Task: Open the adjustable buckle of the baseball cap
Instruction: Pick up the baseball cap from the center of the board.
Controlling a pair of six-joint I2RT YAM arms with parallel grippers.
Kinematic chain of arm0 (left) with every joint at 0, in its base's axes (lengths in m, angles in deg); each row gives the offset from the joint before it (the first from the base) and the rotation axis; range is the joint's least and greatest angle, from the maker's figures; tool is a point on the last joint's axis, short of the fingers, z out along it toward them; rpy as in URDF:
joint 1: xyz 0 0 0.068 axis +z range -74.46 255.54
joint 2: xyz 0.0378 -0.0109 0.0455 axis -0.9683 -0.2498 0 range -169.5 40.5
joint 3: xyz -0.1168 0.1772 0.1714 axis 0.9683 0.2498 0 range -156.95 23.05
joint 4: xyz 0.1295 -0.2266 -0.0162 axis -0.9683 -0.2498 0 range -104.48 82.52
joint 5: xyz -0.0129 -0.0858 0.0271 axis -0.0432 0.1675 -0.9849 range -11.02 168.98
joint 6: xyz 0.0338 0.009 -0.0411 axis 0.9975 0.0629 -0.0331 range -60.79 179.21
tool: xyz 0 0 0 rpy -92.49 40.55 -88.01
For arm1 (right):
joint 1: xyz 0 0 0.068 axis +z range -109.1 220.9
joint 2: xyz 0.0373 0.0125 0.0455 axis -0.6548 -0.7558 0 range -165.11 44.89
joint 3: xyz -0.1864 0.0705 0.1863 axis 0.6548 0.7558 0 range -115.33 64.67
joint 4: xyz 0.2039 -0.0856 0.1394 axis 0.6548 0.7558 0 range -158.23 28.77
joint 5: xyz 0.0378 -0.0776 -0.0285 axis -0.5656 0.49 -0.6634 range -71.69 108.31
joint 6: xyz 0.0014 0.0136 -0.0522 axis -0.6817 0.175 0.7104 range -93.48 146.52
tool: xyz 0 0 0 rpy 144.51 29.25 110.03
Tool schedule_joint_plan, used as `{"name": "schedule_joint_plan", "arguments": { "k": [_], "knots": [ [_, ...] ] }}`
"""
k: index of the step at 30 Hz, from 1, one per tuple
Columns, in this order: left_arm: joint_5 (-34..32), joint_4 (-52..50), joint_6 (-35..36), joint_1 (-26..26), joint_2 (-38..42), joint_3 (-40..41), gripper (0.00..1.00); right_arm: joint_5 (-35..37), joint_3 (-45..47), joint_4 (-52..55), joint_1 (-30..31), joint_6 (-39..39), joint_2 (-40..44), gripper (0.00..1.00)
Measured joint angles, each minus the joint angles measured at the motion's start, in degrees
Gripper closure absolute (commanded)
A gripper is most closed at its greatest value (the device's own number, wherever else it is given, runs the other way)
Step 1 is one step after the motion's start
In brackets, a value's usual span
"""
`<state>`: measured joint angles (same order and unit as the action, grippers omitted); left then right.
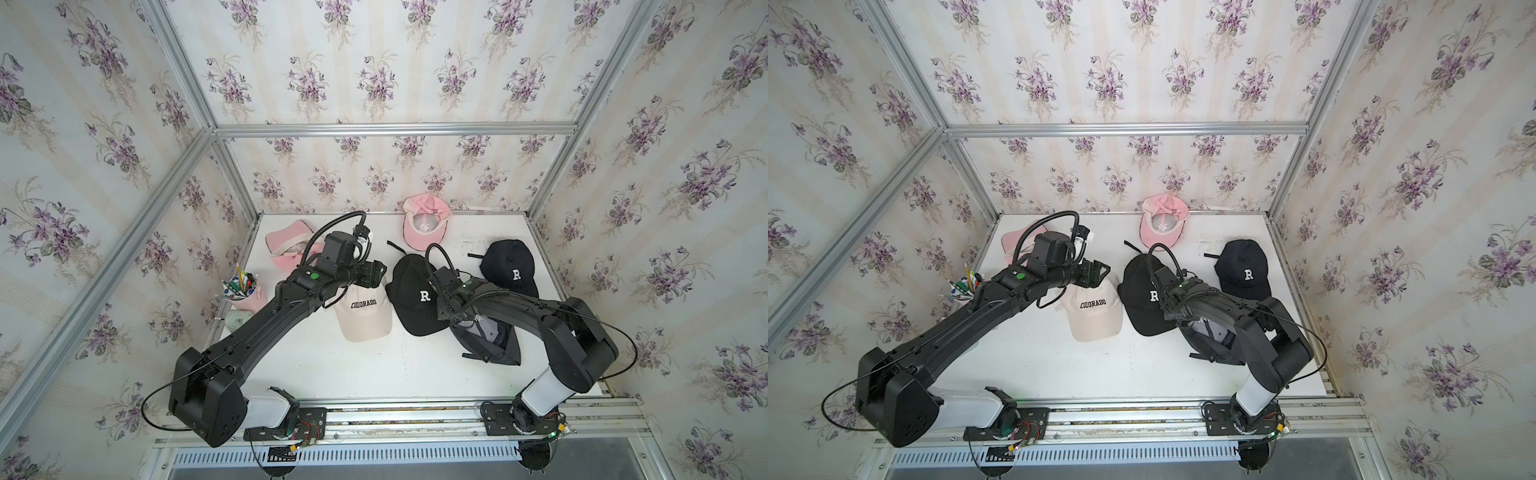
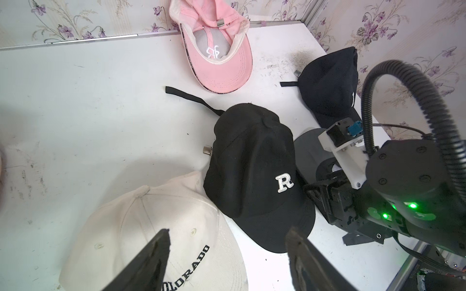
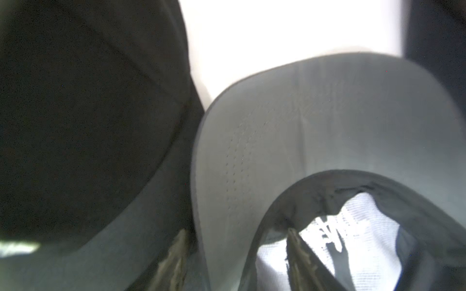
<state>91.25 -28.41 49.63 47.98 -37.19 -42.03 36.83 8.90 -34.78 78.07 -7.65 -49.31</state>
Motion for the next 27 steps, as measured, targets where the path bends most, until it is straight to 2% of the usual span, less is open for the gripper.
{"name": "schedule_joint_plan", "arguments": {
  "k": [9,16,18,27],
  "knots": [
    [0.0,0.0,0.0,0.3,0.3,0.3,0.26,0.0,0.6,0.2,0.1,0.2,0.1,0.72],
    [0.2,0.4,-0.2,0.3,0.3,0.3,0.26,0.4,0.1,2.1,0.3,1.2,1.9,0.97],
    [0.2,0.6,-0.3,0.3,0.2,0.2,0.26,1.6,-0.3,3.1,0.3,1.2,2.9,1.00],
    [0.8,1.5,-1.1,0.4,-0.9,-0.9,0.26,2.2,-3.8,9.4,0.3,0.9,8.5,1.00]
  ]
}}
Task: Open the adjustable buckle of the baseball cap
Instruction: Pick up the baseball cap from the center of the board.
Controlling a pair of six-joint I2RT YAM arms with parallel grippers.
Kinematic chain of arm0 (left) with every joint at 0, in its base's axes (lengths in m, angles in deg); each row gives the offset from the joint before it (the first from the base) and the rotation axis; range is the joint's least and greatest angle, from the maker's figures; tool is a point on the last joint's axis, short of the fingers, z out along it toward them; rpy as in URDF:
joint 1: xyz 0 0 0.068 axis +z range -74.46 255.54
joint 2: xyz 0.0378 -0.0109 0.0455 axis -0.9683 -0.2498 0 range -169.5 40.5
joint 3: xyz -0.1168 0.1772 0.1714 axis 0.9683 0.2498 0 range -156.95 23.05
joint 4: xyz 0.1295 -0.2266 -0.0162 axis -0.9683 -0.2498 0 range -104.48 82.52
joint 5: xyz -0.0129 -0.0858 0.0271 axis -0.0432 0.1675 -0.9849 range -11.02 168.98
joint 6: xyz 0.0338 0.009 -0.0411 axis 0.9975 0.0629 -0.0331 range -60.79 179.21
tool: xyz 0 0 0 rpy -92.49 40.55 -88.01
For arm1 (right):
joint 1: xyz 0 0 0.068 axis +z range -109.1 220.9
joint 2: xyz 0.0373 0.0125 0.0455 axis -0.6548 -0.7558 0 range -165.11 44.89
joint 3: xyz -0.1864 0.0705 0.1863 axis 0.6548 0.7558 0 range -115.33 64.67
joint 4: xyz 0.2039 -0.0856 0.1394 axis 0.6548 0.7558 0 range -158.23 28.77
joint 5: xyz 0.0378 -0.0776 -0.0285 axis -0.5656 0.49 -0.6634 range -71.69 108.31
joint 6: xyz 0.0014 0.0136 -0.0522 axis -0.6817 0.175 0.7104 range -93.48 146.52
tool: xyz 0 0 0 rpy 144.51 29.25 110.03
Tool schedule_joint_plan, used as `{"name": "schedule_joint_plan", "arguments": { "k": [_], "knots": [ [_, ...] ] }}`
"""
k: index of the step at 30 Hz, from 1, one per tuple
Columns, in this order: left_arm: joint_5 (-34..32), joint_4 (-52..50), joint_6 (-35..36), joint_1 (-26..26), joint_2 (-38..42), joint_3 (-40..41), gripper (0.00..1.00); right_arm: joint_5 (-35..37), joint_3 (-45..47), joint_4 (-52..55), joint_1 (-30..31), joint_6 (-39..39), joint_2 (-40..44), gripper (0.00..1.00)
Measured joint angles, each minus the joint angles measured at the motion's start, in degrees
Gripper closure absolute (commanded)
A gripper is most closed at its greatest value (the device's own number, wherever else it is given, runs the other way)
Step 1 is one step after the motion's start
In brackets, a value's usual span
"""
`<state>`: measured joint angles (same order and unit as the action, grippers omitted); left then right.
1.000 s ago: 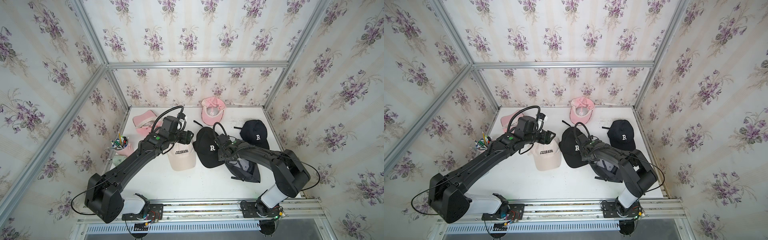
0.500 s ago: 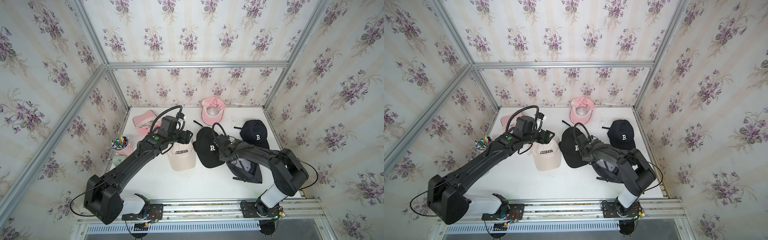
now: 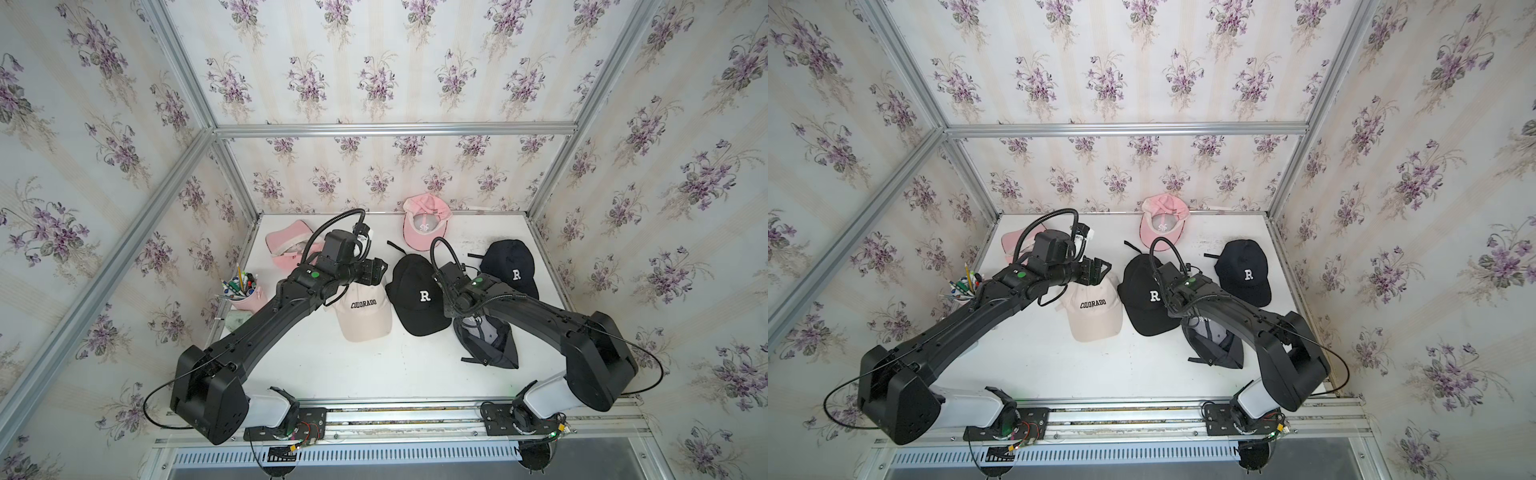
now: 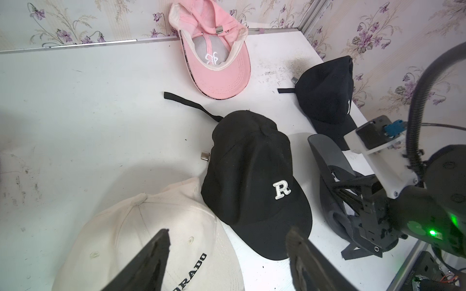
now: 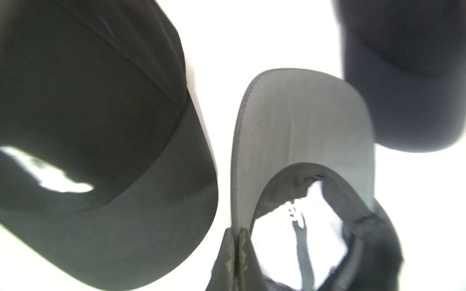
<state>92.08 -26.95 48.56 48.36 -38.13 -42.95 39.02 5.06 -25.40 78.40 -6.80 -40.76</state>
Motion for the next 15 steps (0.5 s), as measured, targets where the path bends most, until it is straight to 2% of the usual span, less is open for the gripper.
{"name": "schedule_joint_plan", "arguments": {
  "k": [8,15],
  "knots": [
    [1.9,0.1,-0.4,0.0,0.0,-2.7,0.25,2.7,-10.6,5.5,-1.0,-0.1,9.0,1.00],
    [5.0,1.4,-0.4,-0.1,-0.2,-4.5,0.25,4.3,-20.2,7.7,-2.1,2.0,10.0,1.00]
  ]
}}
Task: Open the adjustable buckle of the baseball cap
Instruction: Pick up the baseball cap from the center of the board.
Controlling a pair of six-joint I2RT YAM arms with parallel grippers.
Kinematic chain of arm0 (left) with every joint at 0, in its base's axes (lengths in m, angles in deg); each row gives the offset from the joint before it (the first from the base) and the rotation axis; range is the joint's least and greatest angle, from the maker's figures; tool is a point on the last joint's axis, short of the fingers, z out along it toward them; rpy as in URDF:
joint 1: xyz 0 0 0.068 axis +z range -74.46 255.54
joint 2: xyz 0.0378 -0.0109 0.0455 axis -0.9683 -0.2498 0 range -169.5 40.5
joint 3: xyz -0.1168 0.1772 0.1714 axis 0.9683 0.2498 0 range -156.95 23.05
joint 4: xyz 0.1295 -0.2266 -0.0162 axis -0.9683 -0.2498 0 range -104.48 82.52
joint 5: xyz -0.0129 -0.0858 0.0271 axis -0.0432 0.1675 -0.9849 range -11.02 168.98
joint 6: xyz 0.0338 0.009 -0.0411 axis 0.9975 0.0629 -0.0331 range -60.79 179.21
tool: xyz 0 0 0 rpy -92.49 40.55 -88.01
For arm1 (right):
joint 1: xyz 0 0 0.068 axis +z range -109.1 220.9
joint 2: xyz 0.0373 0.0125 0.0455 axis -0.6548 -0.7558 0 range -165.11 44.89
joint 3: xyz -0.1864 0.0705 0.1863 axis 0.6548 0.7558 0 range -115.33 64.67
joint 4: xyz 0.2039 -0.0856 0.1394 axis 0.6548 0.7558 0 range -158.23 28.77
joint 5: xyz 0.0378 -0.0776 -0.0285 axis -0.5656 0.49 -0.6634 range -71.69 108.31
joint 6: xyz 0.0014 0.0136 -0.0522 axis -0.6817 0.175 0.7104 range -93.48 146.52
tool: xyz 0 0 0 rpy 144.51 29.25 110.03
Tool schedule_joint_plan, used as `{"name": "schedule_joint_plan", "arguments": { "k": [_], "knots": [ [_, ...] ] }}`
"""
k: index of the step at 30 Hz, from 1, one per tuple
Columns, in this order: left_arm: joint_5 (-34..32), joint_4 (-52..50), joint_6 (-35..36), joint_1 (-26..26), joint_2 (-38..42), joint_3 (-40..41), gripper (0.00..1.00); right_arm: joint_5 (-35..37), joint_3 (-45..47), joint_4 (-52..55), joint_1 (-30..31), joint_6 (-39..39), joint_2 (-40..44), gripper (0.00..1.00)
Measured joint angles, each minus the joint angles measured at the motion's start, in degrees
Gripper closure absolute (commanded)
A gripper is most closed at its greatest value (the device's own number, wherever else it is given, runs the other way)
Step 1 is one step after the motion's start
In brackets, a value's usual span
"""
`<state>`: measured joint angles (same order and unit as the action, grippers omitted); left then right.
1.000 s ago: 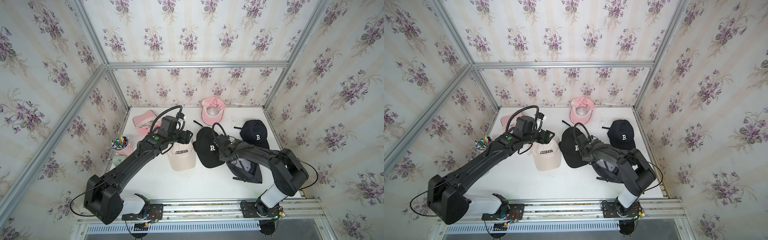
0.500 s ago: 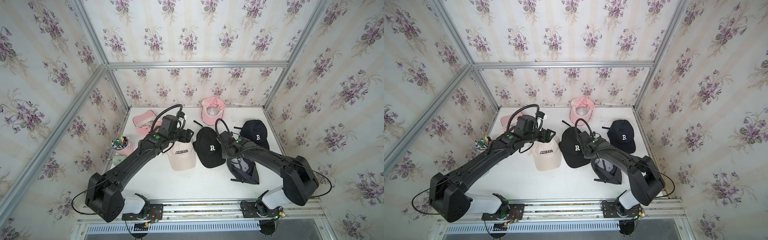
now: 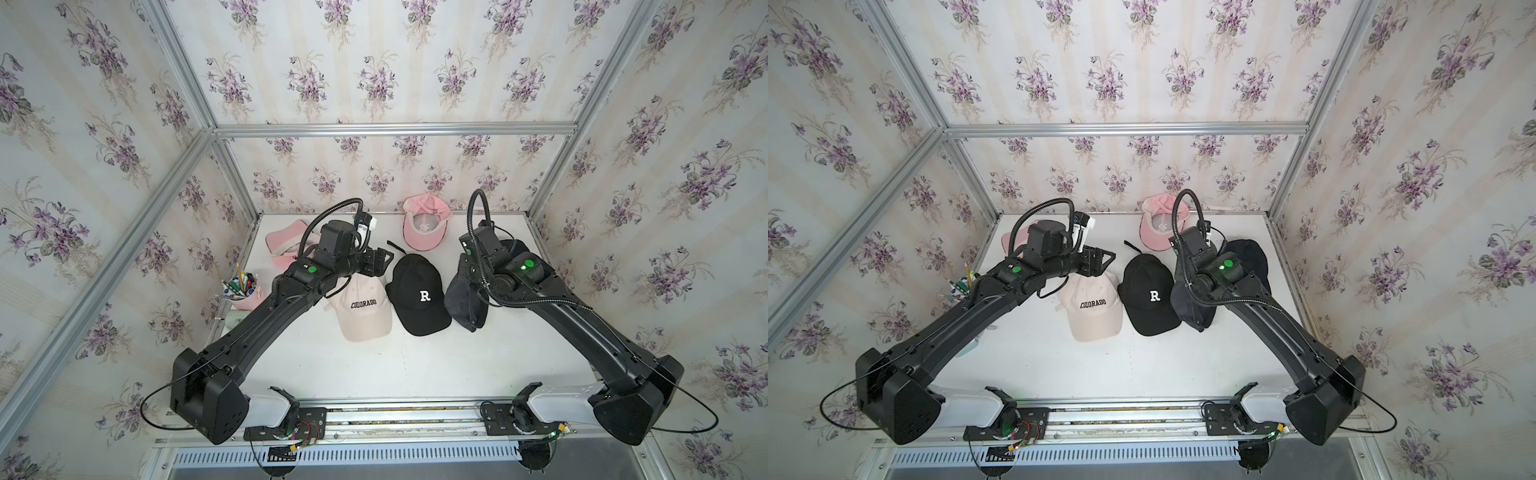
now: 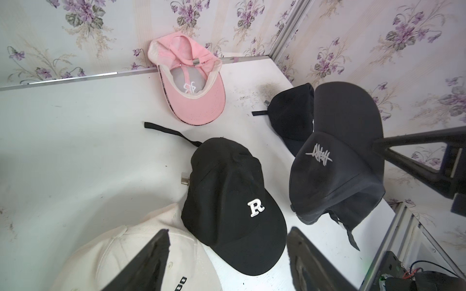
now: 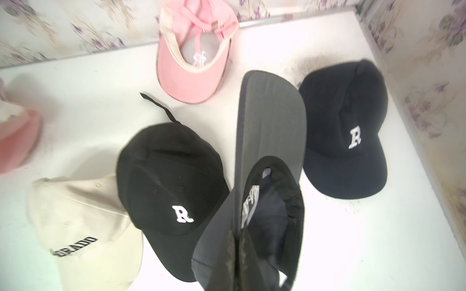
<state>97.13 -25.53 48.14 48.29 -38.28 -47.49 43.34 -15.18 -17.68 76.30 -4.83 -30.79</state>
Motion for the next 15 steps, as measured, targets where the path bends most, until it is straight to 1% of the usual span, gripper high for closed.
{"name": "schedule_joint_plan", "arguments": {
  "k": [5,9,12,15],
  "knots": [
    [4.0,0.4,0.0,-0.3,-0.7,-0.7,0.25,1.1,-5.9,0.1,-1.7,1.8,-0.1,1.00],
    [6.6,2.3,0.6,-1.7,-0.7,-1.1,0.25,0.9,-8.1,-2.2,-3.1,3.3,0.2,1.00],
    [7.7,3.6,2.5,-4.0,-0.3,-1.0,0.25,-0.5,-8.1,-5.0,-5.6,3.5,1.0,1.00],
    [8.0,6.3,5.2,-7.1,0.4,-0.2,0.25,-0.6,-7.5,-8.5,-7.5,2.4,1.9,1.00]
  ]
}}
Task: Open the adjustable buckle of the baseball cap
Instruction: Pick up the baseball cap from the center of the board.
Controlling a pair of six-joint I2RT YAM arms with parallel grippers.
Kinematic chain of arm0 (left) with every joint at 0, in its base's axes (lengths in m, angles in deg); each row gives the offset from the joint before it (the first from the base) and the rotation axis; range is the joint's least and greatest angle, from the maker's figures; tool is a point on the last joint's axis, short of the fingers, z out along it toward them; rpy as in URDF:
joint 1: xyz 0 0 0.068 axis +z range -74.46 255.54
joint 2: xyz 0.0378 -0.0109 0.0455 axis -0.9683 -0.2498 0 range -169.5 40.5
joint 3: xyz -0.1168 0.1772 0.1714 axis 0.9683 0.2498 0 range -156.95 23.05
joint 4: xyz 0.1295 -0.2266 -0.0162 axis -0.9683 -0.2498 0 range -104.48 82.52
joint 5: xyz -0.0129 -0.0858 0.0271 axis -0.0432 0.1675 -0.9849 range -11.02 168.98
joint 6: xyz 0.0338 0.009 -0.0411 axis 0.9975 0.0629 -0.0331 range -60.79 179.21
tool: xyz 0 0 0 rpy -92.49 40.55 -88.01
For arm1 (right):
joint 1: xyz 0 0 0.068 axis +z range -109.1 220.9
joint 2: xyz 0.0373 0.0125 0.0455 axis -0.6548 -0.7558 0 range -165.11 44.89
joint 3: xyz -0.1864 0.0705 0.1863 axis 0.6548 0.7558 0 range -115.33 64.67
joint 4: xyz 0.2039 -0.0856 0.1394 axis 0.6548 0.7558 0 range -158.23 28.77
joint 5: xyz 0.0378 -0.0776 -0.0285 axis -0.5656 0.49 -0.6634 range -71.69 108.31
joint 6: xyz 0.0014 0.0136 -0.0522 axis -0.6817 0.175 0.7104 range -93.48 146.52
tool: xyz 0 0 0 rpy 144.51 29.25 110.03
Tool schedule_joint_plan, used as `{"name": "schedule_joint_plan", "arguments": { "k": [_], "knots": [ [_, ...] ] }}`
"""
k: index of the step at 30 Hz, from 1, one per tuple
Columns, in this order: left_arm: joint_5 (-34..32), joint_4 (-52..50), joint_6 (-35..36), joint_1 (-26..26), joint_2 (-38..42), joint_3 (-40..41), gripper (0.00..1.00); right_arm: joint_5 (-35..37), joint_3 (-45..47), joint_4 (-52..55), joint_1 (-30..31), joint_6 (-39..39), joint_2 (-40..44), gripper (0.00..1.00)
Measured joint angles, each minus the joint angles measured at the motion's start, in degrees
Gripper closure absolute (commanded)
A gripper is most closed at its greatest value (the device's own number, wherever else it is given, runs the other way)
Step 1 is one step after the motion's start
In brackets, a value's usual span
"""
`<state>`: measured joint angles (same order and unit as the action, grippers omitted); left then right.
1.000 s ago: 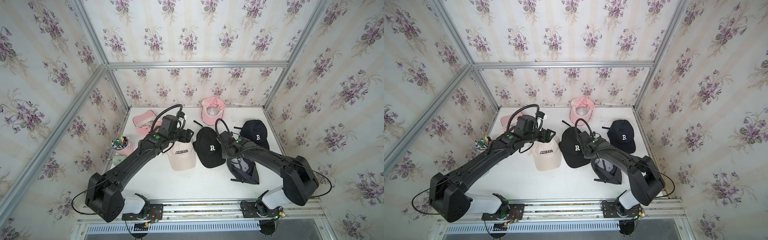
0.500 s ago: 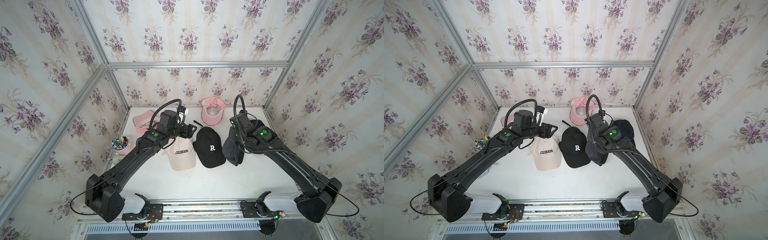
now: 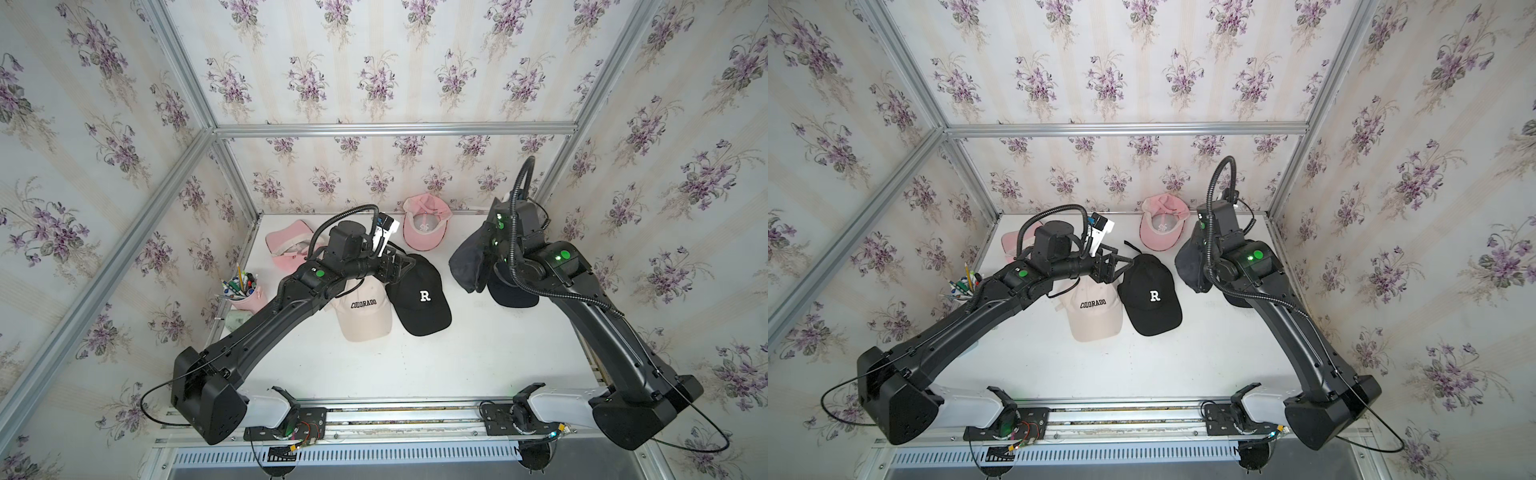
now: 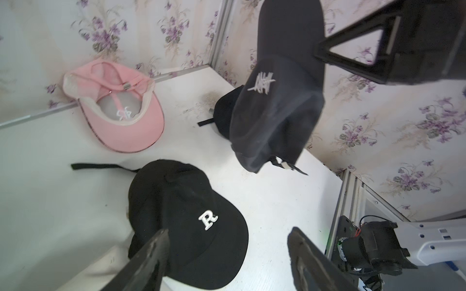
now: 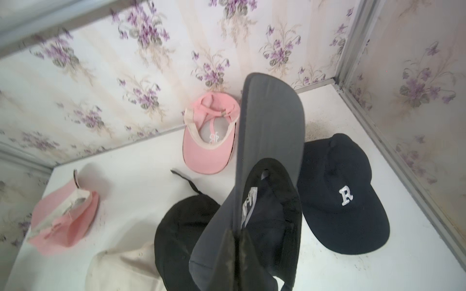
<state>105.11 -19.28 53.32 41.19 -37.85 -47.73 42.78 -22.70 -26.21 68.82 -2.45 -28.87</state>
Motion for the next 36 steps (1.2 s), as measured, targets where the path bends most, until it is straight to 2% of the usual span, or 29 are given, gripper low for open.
{"name": "schedule_joint_plan", "arguments": {
  "k": [4,8,15,22,31,34,36],
  "knots": [
    [-1.6,5.1,3.5,-5.1,0.7,3.6,0.24,-1.6,0.0,-4.0,-0.1,-3.3,-0.1,1.00],
    [-4.7,14.6,5.8,-9.4,0.3,9.2,0.21,-1.7,0.2,-7.0,-0.2,-7.4,-0.4,1.00],
    [-13.0,30.9,7.5,-14.1,-6.1,13.1,0.21,-3.5,1.1,-9.9,-0.2,-13.4,-0.2,1.00],
    [-22.4,43.6,10.3,-17.9,-13.3,13.0,0.19,-4.8,2.6,-10.6,-0.2,-19.8,1.3,1.00],
    [-33.8,53.6,14.6,-20.7,-20.7,9.6,0.17,-5.6,3.1,-10.8,-0.2,-27.2,2.2,1.00],
    [-37.2,54.0,15.5,-21.2,-22.5,7.2,0.19,-5.6,3.6,-10.8,-0.2,-28.8,2.7,1.00],
    [-39.8,54.1,16.2,-21.4,-23.3,5.7,0.28,-5.6,4.1,-10.7,-0.2,-29.7,3.1,1.00]
  ]
}}
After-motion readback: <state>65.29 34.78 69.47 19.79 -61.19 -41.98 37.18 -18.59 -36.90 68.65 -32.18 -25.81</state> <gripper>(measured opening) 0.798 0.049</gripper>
